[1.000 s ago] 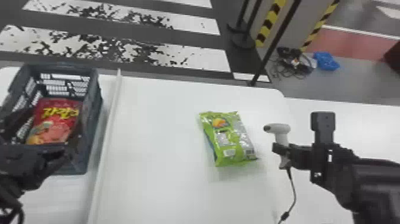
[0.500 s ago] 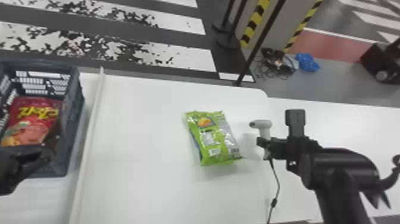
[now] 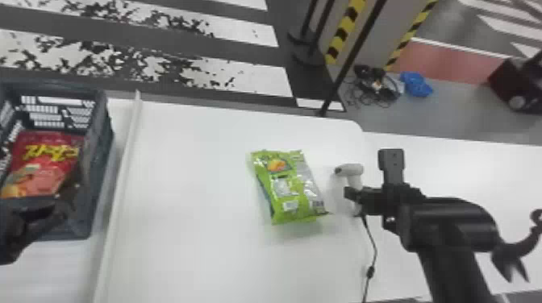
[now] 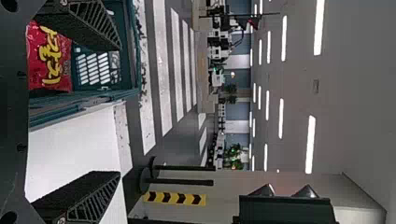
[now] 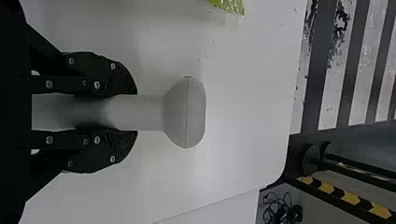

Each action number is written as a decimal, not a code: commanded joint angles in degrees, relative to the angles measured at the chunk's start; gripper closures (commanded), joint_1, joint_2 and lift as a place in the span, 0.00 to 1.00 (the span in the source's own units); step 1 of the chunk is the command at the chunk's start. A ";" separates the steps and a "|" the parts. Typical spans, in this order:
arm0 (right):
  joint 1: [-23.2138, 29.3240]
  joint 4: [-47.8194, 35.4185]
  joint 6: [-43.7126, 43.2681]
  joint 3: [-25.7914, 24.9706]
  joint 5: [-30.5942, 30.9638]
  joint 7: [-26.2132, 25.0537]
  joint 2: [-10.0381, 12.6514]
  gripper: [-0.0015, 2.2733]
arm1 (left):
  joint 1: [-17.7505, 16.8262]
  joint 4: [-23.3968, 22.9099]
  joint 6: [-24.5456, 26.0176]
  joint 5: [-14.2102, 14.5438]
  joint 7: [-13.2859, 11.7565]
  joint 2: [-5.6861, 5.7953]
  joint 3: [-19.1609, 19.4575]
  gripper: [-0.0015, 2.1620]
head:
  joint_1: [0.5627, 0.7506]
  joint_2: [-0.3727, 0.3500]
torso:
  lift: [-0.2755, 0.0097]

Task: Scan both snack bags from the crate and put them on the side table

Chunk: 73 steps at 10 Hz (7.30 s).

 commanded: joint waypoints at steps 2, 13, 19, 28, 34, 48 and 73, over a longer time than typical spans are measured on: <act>0.58 -0.06 -1.32 -0.33 -1.06 -1.79 0.22 0.00 | 0.00 -0.17 0.00 0.00 0.00 -0.04 0.00 0.02 | 0.70 0.09 | 0.66; 1.90 -8.23 16.61 -5.87 -18.64 15.35 -0.93 0.05 | 0.18 -0.17 0.00 -0.09 0.00 -0.04 0.00 0.02 | 0.70 0.23 | 0.66; -3.72 0.38 16.44 0.81 -14.33 21.06 -2.16 0.55 | 0.35 -0.17 0.00 -0.09 0.00 0.23 0.09 0.02 | 0.70 0.29 | 0.66; -0.91 -7.70 20.66 -21.08 -31.29 20.62 -1.54 0.99 | 0.62 -0.34 0.00 -0.09 0.00 0.23 0.27 0.02 | 0.70 0.27 | 0.66; -4.16 8.38 0.09 -34.61 -32.17 -3.64 -3.30 0.99 | 0.53 -0.34 0.00 0.00 0.08 0.31 0.44 0.02 | 0.70 0.03 | 0.66; 13.42 -14.21 -34.01 -16.24 -23.47 -13.74 6.28 0.02 | 0.62 -1.05 0.00 0.09 0.08 -0.12 0.44 0.02 | 0.70 0.03 | 0.66; 29.76 -19.48 -61.61 12.67 -7.12 -21.30 14.02 0.02 | -39.29 23.91 29.88 -11.86 -28.66 19.74 -3.16 0.02 | 0.70 0.58 | 0.66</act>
